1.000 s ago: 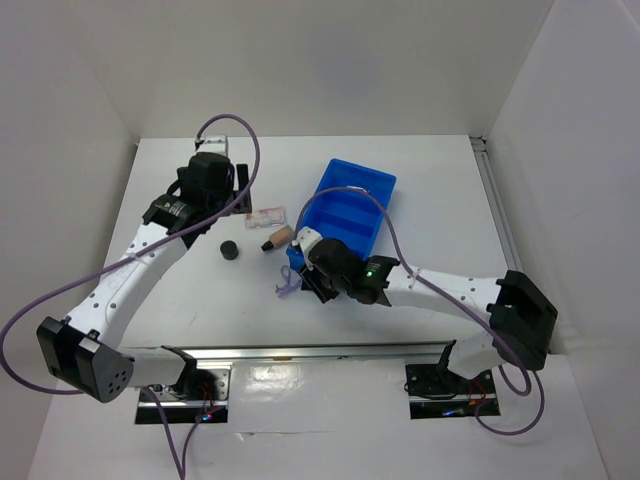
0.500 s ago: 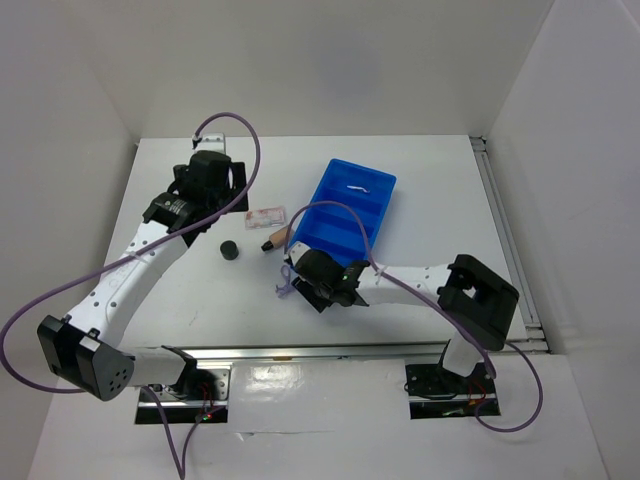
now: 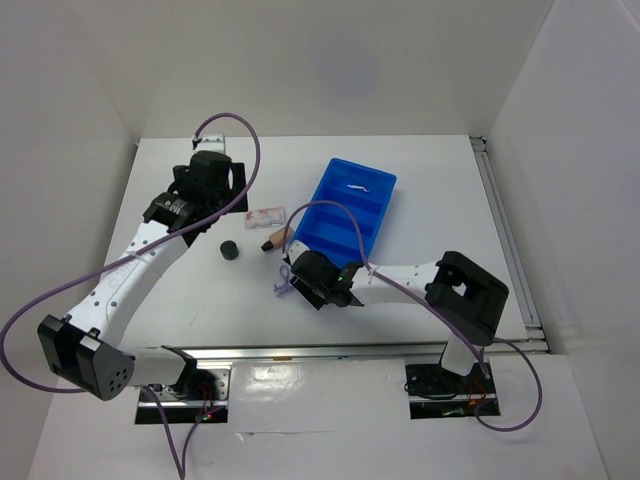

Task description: Organize the makeup

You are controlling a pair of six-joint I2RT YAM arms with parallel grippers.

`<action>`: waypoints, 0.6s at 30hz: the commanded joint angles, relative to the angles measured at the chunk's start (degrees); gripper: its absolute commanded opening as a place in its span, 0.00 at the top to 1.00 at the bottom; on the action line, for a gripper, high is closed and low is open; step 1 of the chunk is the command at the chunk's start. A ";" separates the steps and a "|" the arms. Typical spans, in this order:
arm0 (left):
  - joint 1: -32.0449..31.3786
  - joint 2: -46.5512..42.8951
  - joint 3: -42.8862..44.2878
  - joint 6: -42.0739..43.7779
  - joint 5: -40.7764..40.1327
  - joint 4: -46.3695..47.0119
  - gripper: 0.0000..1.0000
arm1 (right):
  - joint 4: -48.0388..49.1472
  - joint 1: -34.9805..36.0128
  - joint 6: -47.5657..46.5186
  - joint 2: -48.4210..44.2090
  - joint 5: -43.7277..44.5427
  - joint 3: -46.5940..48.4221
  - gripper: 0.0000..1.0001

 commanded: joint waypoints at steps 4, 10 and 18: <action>-0.17 0.12 1.71 1.39 -1.13 0.41 0.00 | 3.38 -0.40 -1.02 0.90 -0.54 0.98 0.50; -0.17 0.65 1.71 1.39 -1.13 0.41 0.00 | 2.15 0.13 -1.02 -1.90 -1.15 0.45 0.74; -0.17 0.65 1.71 0.87 -1.13 0.41 0.00 | -2.16 1.18 -2.08 -8.84 -1.15 2.55 0.78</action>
